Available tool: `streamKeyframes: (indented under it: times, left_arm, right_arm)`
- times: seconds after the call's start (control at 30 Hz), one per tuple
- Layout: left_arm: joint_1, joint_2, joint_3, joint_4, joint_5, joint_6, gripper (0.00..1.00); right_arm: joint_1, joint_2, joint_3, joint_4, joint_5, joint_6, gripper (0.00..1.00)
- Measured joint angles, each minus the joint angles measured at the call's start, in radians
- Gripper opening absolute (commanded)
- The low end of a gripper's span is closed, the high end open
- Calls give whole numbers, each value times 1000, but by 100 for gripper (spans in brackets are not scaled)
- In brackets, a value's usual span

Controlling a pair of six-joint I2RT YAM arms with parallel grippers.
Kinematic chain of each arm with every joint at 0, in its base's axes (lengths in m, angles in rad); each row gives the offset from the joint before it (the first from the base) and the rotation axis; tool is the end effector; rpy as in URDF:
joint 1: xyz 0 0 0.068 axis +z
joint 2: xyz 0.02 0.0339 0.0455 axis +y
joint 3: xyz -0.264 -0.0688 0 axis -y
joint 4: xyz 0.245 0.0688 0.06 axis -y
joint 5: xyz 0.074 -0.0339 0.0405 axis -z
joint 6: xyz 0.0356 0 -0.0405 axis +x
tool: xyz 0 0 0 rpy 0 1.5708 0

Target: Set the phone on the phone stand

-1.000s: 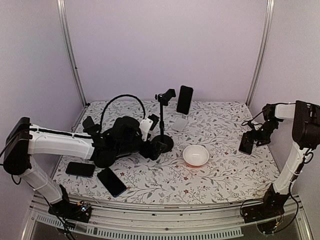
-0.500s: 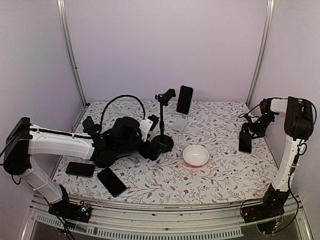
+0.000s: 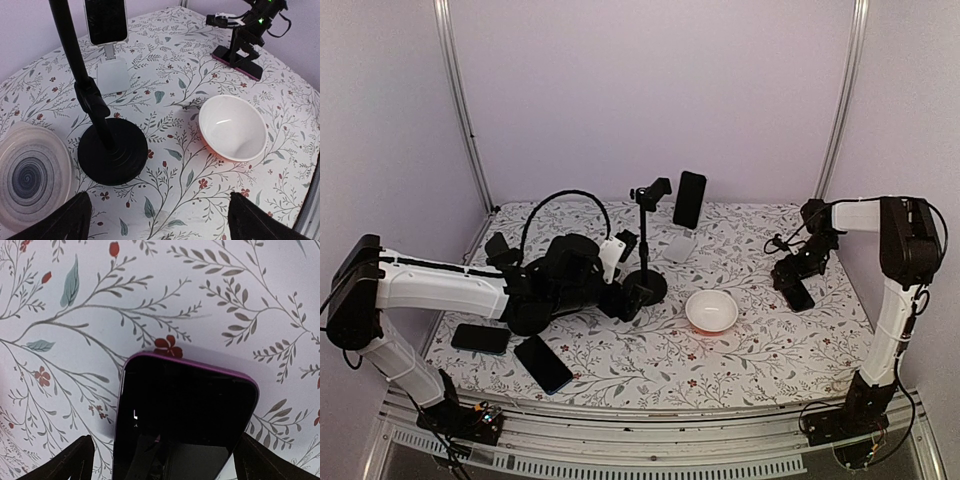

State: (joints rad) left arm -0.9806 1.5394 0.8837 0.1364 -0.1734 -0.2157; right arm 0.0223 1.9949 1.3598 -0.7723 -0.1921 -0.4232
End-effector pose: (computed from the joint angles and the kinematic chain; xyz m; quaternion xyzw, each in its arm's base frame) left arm 0.1927 -0.2767 0.2214 0.2813 0.8157 -0.2196 0.4553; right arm 0.3789 0.0153 0.1496 -0.2268 0.9658 0.0775 0.0986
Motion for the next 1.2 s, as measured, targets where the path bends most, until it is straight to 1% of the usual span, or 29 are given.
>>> streamKeyframes:
  times: [0.17, 0.27, 0.43, 0.63, 0.93, 1.1, 1.2]
  left_arm:
    - [0, 0, 0, 0, 0, -4, 96]
    - [0, 0, 0, 0, 0, -5, 96]
    - [0, 0, 0, 0, 0, -6, 96]
    - [0, 0, 0, 1, -2, -22, 96]
    - [-2, -2, 0, 1, -6, -32, 95]
    - [-11, -14, 0, 1, -7, -41, 94]
    - [-27, -23, 0, 8, -4, -51, 93]
  right_arm:
    - [20, -69, -111, 56, 103, -4, 99]
    - [31, -95, -156, 82, 135, 1, 100]
    - [38, -111, -178, 82, 145, 8, 91]
    - [47, -116, -184, 83, 151, 16, 74]
    - [49, -137, -190, 78, 181, 14, 59]
    - [44, -217, -235, 62, 167, -4, 55]
    - [43, -304, -269, 66, 109, -18, 53]
